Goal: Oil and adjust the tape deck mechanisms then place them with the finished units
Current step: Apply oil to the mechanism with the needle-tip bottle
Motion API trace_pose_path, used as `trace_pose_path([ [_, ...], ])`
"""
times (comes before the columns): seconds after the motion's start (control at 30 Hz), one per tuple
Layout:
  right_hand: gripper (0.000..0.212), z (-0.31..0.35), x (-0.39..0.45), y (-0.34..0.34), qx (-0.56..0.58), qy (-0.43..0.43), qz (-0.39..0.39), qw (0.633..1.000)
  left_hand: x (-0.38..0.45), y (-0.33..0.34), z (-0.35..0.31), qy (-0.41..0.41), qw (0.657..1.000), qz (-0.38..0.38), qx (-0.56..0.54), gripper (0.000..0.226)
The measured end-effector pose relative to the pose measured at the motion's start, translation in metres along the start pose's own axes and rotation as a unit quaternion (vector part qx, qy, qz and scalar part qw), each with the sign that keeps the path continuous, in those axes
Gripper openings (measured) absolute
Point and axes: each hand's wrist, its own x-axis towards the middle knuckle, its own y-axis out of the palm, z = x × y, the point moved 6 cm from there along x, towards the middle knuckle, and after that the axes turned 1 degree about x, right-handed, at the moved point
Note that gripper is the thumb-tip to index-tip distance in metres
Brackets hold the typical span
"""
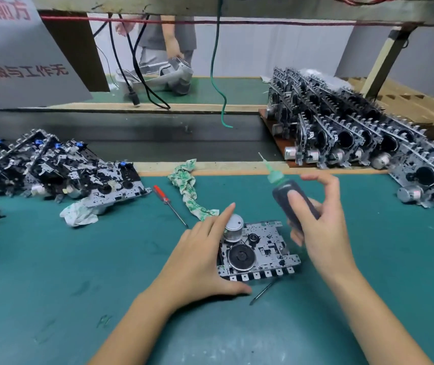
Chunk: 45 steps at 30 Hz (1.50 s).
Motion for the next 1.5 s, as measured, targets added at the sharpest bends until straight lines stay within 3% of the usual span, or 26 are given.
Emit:
trace_pose_path([
  [0.1, 0.03, -0.007, -0.012, 0.014, 0.131, 0.07, -0.006, 0.989, -0.001, 0.002, 0.004, 0.002, 0.999, 0.001, -0.047, 0.128],
  [0.2, 0.022, -0.016, -0.017, 0.015, 0.315, 0.138, -0.072, 0.936, -0.002, 0.004, 0.01, -0.003, 0.997, 0.01, -0.072, 0.127],
  [0.27, 0.021, -0.017, -0.019, 0.012, 0.34, 0.133, -0.101, 0.926, -0.002, 0.006, 0.01, 0.005, 0.998, 0.012, -0.062, 0.125],
  [0.4, 0.012, -0.016, -0.028, 0.022, 0.273, 0.11, -0.074, 0.953, 0.0, 0.004, 0.008, 0.01, 0.999, 0.006, -0.042, 0.11],
  [0.57, 0.049, -0.029, -0.045, 0.041, 0.139, 0.104, -0.071, 0.982, 0.001, 0.004, 0.007, 0.008, 0.999, 0.0, -0.044, 0.105],
  [0.7, 0.028, -0.037, -0.05, 0.04, 0.09, 0.1, -0.093, 0.987, 0.001, 0.003, 0.007, 0.008, 0.999, 0.001, -0.047, 0.104],
  [1.17, 0.022, -0.033, -0.047, 0.041, 0.06, 0.078, -0.078, 0.992, 0.001, 0.001, 0.005, 0.013, 0.999, -0.003, -0.048, 0.102],
  [1.37, 0.036, -0.031, -0.048, 0.042, 0.063, 0.075, -0.08, 0.992, 0.001, 0.001, 0.005, 0.016, 0.999, -0.001, -0.043, 0.103],
  [1.5, 0.029, -0.032, -0.047, 0.041, 0.059, 0.077, -0.072, 0.993, 0.0, 0.001, 0.004, 0.018, 0.999, -0.004, -0.048, 0.103],
])
